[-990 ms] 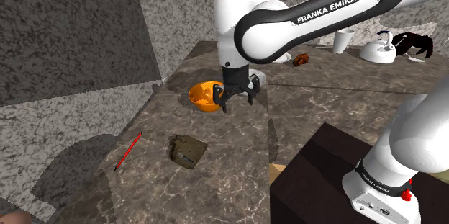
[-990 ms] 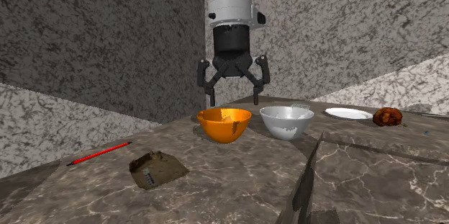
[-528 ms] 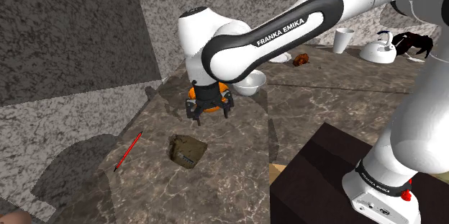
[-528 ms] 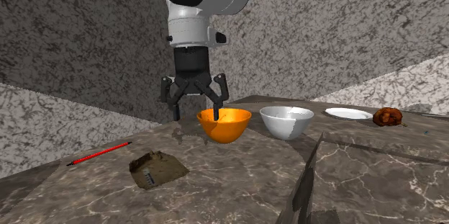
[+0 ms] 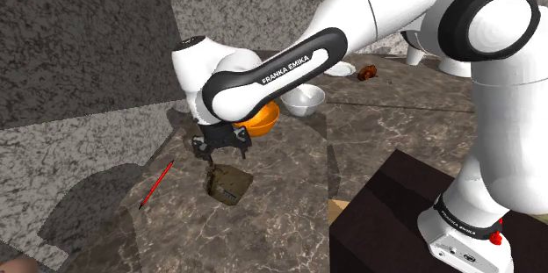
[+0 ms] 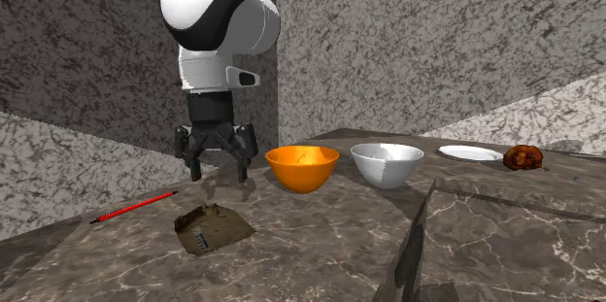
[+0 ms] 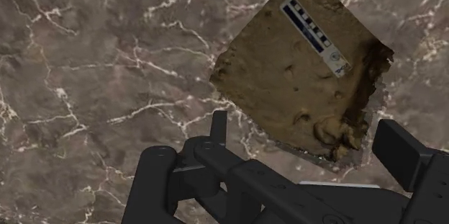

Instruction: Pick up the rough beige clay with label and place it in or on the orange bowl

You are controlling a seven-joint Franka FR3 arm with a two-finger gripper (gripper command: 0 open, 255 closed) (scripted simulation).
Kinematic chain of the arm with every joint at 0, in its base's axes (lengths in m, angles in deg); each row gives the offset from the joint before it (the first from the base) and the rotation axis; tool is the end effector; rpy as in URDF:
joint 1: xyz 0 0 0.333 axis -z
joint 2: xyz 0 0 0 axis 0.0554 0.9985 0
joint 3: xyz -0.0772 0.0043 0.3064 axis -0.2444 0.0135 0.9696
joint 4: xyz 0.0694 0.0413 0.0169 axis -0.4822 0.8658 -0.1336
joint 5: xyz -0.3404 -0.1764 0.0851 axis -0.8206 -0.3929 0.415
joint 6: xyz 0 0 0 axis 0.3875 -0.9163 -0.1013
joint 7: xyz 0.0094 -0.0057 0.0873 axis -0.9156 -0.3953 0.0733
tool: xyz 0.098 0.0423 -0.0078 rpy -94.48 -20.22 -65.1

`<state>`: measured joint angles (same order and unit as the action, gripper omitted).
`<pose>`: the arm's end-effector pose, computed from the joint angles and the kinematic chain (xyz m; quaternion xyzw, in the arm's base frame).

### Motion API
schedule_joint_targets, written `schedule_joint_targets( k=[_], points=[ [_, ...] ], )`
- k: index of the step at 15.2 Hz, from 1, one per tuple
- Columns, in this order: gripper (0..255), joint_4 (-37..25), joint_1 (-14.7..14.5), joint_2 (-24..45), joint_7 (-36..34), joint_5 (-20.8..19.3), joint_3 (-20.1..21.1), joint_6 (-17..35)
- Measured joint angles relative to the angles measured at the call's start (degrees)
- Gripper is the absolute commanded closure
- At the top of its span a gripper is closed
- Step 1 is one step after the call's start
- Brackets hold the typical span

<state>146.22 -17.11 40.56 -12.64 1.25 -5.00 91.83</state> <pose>0.5276 0.4026 0.3756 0.9631 -0.2672 -0.0146 0.0285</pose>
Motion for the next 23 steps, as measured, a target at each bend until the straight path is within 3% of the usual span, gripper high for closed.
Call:
schedule_joint_targets(
  k=[6, 19, 20, 23],
  points=[
    [0, -17.7, -6.7, 13.9, -4.4, -4.2, -2.7, -4.3],
    [0, -16.2, -7.1, 16.6, -5.4, -5.3, -3.5, -0.2],
    [255, -16.2, -7.1, 16.6, -5.4, -5.3, -3.5, -0.2],
    [255, -16.2, -7.1, 16.6, -5.4, -5.3, -3.5, -0.2]
  ],
)
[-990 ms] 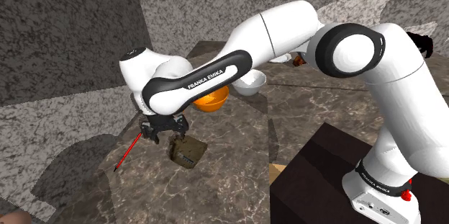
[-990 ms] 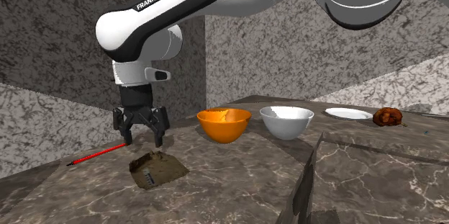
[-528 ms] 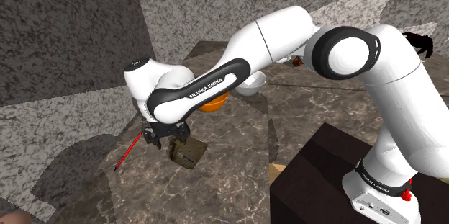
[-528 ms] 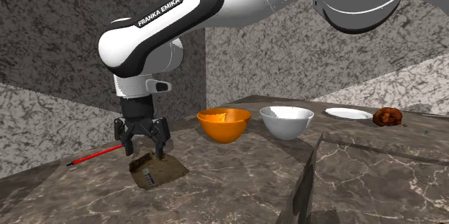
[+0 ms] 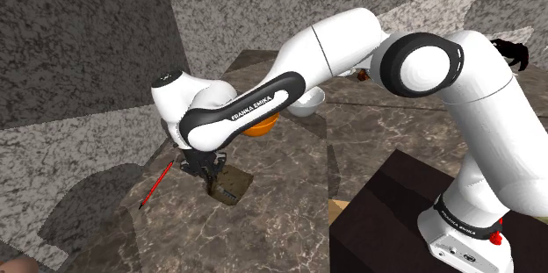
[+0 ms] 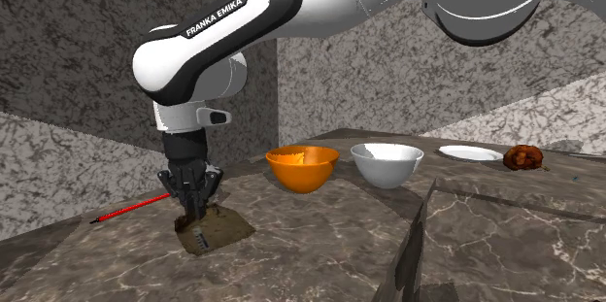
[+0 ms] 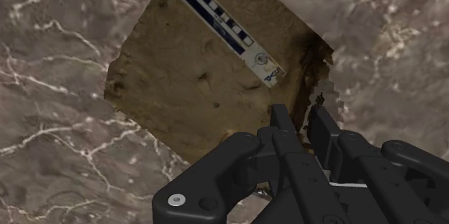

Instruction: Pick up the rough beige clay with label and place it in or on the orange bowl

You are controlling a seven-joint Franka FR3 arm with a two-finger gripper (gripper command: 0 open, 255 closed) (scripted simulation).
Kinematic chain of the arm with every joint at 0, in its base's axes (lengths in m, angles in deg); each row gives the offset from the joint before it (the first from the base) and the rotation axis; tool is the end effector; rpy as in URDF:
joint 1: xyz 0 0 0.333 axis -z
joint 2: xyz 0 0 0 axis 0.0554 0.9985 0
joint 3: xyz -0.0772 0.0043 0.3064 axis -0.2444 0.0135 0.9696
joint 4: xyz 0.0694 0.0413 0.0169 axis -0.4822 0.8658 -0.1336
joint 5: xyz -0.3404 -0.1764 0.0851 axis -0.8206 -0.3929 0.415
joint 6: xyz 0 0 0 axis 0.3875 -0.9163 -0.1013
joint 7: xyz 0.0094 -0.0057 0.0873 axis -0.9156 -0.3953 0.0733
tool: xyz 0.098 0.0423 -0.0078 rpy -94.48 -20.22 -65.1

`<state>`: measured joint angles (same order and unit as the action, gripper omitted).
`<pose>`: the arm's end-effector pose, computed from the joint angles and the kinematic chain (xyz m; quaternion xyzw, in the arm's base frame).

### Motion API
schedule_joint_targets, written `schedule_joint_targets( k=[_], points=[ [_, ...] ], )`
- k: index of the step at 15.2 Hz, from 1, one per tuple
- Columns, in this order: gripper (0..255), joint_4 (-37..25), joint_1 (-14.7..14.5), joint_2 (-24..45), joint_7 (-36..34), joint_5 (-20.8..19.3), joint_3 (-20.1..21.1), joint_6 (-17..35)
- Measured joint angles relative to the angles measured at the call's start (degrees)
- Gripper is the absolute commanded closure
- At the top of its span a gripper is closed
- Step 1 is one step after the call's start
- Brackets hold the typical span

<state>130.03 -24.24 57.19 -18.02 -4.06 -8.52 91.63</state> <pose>0.5691 0.4525 0.3033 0.9560 -0.2914 -0.0103 0.0317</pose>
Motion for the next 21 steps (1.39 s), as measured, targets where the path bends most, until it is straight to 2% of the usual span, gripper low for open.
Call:
schedule_joint_targets(
  k=[8, 21],
  points=[
    [255, -0.1, 0.0, -0.2, 0.0, 0.1, 0.1, -0.3],
    [255, -4.4, -0.1, -3.5, 1.0, 1.5, 1.0, -7.7]
  ],
)
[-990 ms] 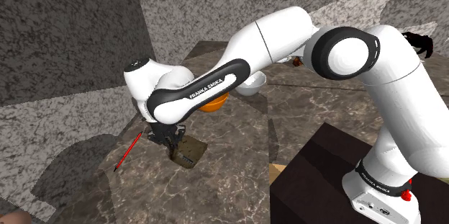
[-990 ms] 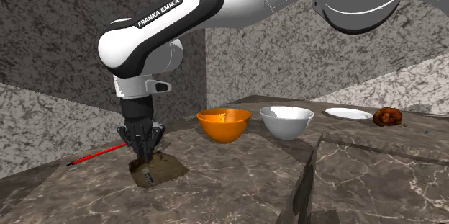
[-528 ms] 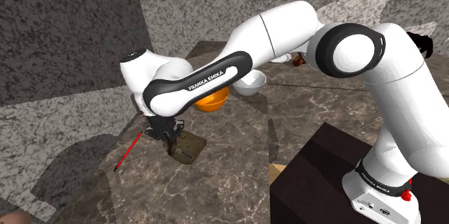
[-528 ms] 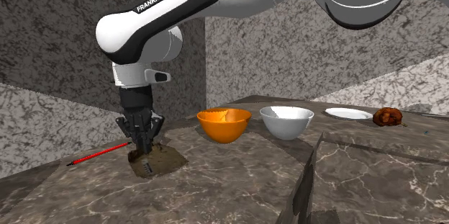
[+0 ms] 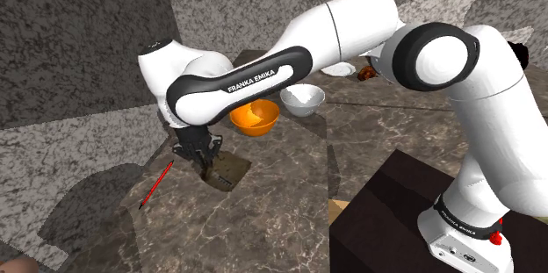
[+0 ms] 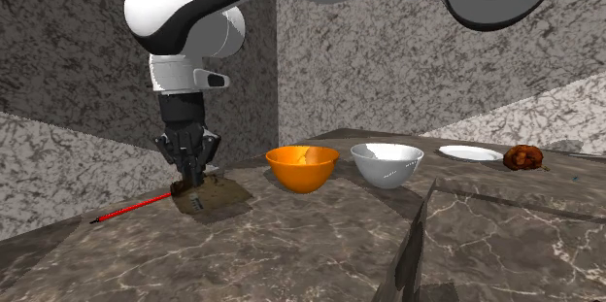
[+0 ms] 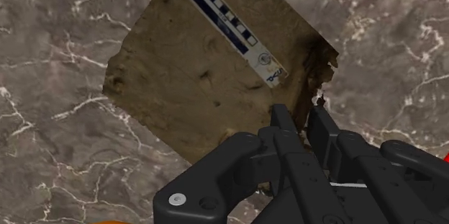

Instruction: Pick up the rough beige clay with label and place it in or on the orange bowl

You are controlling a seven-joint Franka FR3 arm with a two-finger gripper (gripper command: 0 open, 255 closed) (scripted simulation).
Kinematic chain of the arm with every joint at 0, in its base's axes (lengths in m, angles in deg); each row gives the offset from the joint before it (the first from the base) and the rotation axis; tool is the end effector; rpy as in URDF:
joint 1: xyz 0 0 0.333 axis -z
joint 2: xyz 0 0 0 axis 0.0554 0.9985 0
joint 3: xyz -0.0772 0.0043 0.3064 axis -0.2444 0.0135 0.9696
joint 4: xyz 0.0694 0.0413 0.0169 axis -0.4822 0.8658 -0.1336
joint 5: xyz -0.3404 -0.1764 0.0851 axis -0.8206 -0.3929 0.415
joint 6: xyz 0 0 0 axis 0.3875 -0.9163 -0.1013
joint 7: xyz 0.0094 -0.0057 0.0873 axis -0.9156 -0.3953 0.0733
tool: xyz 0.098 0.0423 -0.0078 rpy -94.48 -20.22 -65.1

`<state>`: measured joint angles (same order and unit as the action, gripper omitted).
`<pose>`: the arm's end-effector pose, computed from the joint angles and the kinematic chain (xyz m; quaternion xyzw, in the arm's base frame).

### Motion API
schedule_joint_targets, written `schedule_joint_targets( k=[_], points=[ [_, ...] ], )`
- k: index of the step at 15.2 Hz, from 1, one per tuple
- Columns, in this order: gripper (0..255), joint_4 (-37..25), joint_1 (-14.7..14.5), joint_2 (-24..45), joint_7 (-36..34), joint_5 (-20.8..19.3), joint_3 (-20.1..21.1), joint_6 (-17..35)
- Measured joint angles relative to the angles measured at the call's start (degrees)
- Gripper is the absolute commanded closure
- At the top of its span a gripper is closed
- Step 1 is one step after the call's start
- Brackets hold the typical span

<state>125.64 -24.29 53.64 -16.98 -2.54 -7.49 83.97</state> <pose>0.5680 0.4523 0.3723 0.9560 -0.2915 -0.0103 0.0317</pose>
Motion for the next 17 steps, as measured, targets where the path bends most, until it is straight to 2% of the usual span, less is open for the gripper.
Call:
schedule_joint_targets(
  k=[17],
  points=[
    [255, -12.7, -2.1, -0.4, 1.4, 0.6, 0.4, -12.6]
  ],
)
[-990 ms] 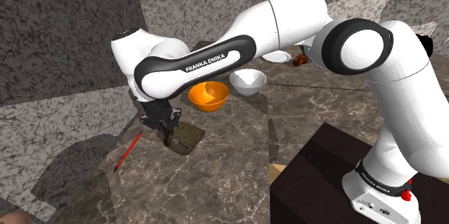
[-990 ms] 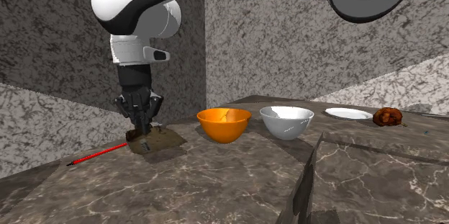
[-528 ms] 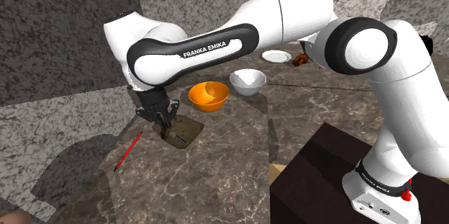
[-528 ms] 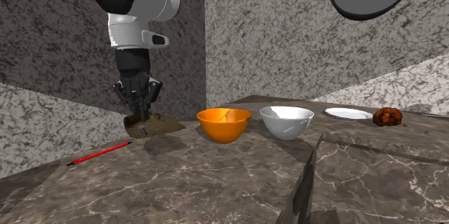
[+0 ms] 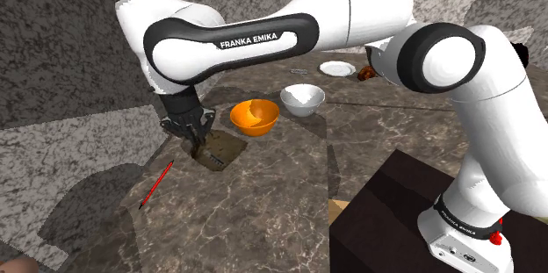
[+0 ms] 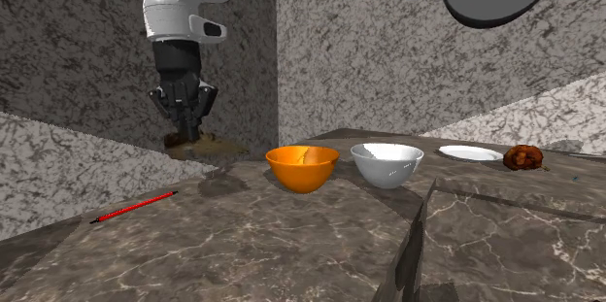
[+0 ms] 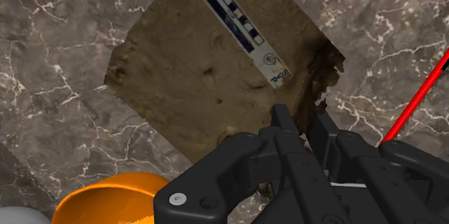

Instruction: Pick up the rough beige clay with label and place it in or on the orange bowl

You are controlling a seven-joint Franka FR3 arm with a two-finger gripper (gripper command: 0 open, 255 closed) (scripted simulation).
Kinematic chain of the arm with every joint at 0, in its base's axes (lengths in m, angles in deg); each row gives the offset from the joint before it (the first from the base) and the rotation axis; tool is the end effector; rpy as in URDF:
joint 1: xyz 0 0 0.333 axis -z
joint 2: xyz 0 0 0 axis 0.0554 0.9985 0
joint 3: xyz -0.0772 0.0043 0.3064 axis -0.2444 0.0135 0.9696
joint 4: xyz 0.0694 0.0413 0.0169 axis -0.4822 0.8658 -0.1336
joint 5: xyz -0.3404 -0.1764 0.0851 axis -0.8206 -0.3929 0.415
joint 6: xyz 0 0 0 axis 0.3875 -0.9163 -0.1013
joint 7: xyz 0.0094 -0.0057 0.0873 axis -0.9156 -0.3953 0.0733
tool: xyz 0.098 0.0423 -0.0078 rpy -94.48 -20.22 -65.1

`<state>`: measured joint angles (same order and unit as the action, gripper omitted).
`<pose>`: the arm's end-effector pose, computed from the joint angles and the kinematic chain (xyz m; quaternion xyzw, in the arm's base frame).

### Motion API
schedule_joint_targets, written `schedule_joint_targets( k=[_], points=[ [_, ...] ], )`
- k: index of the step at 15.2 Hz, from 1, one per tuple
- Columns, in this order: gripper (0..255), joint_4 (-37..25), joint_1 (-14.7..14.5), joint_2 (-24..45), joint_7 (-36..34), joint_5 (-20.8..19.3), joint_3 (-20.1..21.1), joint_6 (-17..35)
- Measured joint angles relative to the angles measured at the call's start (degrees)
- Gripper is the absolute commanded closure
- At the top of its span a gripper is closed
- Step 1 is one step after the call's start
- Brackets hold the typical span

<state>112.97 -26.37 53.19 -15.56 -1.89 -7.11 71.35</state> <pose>0.5685 0.4533 0.4613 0.9561 -0.2913 -0.0101 0.0315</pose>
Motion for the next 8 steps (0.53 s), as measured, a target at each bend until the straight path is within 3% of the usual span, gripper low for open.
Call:
schedule_joint_targets(
  k=[4, 8],
  points=[
    [255, -1.8, 0.8, -0.4, 1.4, 0.2, -0.1, -2.0],
    [255, -0.6, 4.8, -1.7, 5.6, 0.7, -0.7, -2.0]
  ],
)
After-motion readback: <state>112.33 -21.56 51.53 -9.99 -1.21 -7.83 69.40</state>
